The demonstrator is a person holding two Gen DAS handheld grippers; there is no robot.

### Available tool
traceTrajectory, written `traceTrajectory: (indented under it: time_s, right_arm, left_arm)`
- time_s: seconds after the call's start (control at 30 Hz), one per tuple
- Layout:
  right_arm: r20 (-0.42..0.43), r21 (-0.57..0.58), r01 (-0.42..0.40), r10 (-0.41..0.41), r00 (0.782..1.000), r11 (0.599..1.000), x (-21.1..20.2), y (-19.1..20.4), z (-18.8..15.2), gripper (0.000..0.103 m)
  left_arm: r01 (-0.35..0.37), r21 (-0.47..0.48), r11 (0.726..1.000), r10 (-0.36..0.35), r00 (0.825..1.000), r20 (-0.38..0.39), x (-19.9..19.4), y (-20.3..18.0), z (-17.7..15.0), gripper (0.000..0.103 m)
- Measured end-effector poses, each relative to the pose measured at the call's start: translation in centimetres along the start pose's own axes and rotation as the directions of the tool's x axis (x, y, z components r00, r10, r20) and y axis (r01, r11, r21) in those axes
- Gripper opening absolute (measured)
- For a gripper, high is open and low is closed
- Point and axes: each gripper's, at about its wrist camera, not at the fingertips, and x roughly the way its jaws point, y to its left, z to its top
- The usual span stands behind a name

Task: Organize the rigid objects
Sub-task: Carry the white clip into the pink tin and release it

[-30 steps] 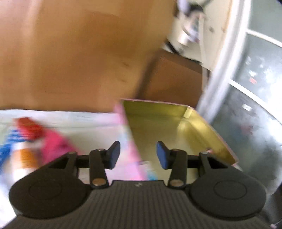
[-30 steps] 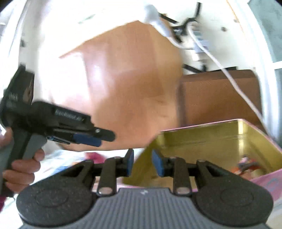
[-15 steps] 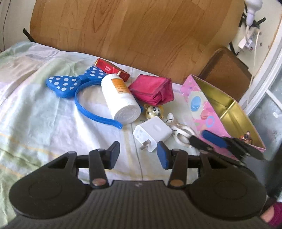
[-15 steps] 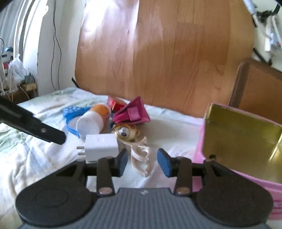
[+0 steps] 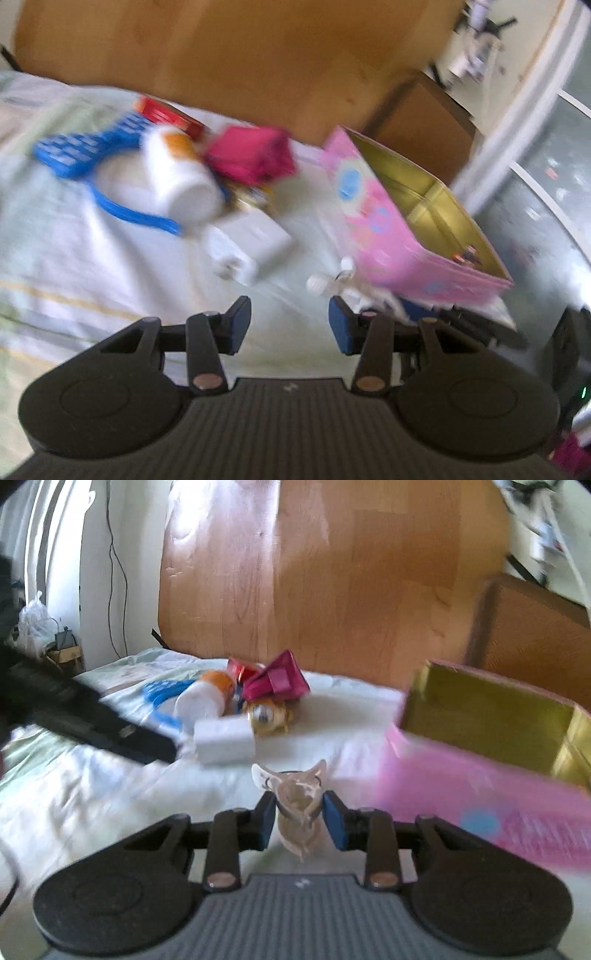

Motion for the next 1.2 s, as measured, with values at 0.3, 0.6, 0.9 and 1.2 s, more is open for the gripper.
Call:
traceTrajectory:
  time_s: [0.3,0.6,0.9,1.2]
  right_arm:
    - [-0.019,0.141,-0.036,0.039,0.999,0.989,-4.4,-1.7,-3.3,0.029]
    - [0.042,0.277,-0.136,0.13,0.991,0.951,-4.9,-4.0,-4.2,0.024]
    - [0.295,0.127,0.029,-0.066,0.953,0.991,-8.4,-5.5,0.2,0.023]
    - [0.238,0.187,0.167,-0.21,0.948,0.968,-3.8,-11.7,1.1,0.023]
  left_arm:
    - [0.136,0.004,0.991,-0.134,0.978,-0.161,3.8,-5.0,-2.0,0.066]
    - [0.149,-0.046,0.988,-0.154,0.971,-0.182,6.2,-6.4,-1.6,0.045]
    - [0.256,0.168,0.952,-0.252,0.967,-0.044,4.3,-13.7,4.1,0.045]
    - [0.253,0.225,0.941,-0.236,0.967,-0.1,12.4,-18.1,6.3,0.045]
